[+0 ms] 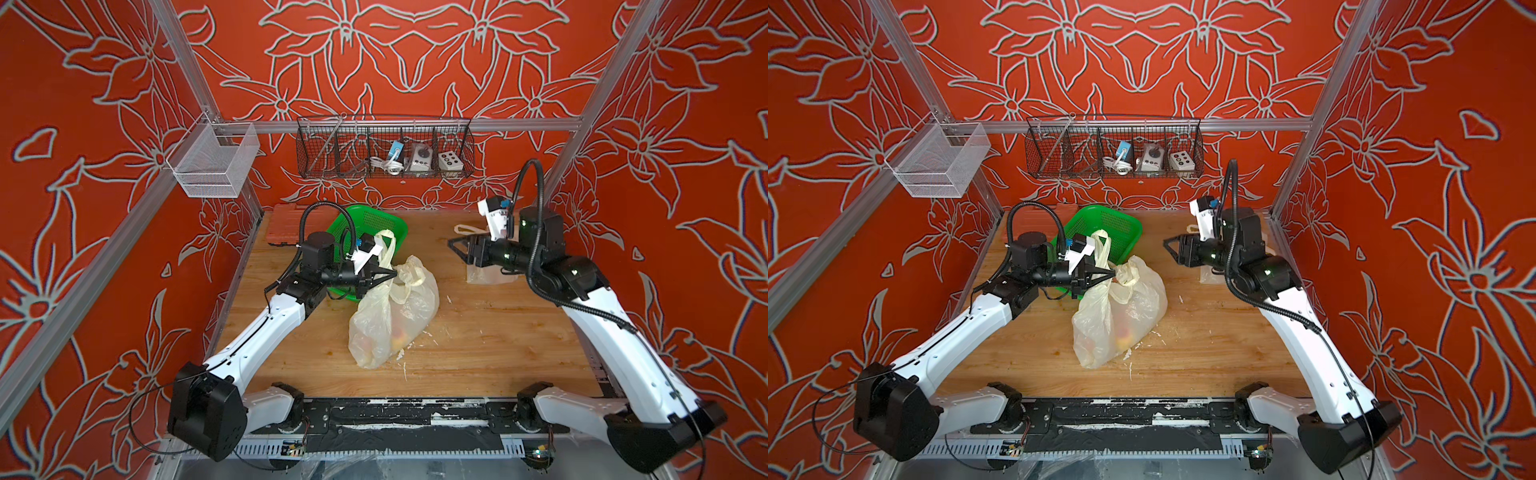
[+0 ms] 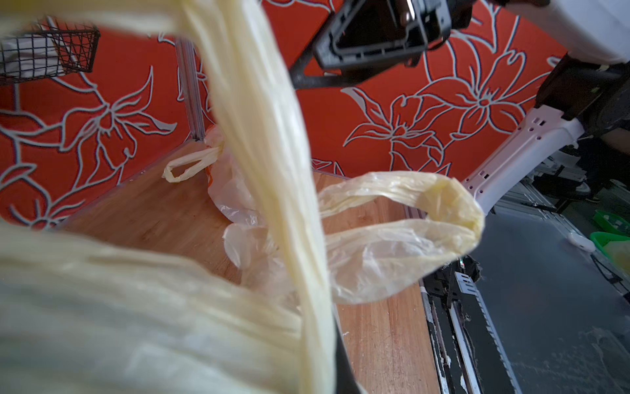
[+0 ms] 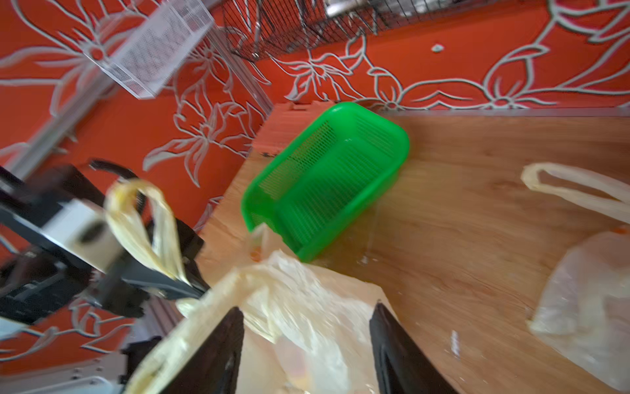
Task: Place the peach into a plastic bag & tie a knot
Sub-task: Cross the plastic bag at the center of the board.
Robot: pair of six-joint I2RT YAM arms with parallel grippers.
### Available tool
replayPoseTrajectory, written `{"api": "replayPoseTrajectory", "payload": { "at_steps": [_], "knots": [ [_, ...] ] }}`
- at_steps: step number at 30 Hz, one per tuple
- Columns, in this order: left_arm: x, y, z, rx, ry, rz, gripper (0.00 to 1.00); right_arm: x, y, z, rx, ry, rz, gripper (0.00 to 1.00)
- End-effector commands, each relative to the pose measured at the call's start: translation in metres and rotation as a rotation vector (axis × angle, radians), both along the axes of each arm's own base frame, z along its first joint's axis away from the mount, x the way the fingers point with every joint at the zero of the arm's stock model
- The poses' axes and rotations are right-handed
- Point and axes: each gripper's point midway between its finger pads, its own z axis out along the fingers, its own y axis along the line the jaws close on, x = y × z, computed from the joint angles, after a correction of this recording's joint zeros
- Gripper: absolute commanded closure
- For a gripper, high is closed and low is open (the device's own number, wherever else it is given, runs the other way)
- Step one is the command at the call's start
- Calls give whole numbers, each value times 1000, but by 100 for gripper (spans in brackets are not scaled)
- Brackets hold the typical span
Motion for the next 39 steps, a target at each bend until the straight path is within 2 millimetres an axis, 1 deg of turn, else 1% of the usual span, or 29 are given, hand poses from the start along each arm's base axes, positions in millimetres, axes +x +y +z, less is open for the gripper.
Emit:
{"api": "replayPoseTrajectory", "payload": {
  "at_steps": [1, 2, 4, 10, 16, 19, 22, 25, 27, 30, 33, 36, 39],
  "knots": [
    [-12, 3, 13, -31, -8, -95, 100, 6, -3, -51, -172, -157, 71, 30],
    [-12, 4, 13, -30, -4, -96, 100, 4, 5, -53, -138, -207, 107, 28],
    [-13, 5, 14, -31, 6, -110, 100, 3, 21, -48, -79, -297, 163, 24],
    [-15, 3, 10, -36, 38, -146, 100, 18, 49, -30, 0, -479, 242, 17],
    [-14, 1, 12, -43, 46, -164, 100, 22, 83, -27, 107, -544, 346, 7],
    [-13, -1, 12, -47, 55, -180, 100, 22, 101, -23, 138, -575, 397, 4],
    [-14, -2, 13, -48, 59, -193, 100, 20, 116, -23, 164, -591, 459, 4],
    [-13, -2, 12, -38, 63, -197, 100, 13, 127, -21, 213, -599, 542, 6],
    [-13, -2, 12, -34, 67, -198, 100, 10, 130, -20, 226, -599, 578, 7],
    [-11, -3, 9, -32, 79, -200, 100, -2, 136, -16, 256, -595, 659, 10],
    [-10, -4, 9, -36, 86, -210, 100, -14, 142, -13, 287, -583, 732, 18],
    [-10, -5, 10, -40, 92, -219, 100, -20, 149, -16, 313, -543, 786, 28],
    [-11, -6, 10, -44, 98, -234, 100, -27, 158, -22, 346, -497, 847, 30]
  ]
}}
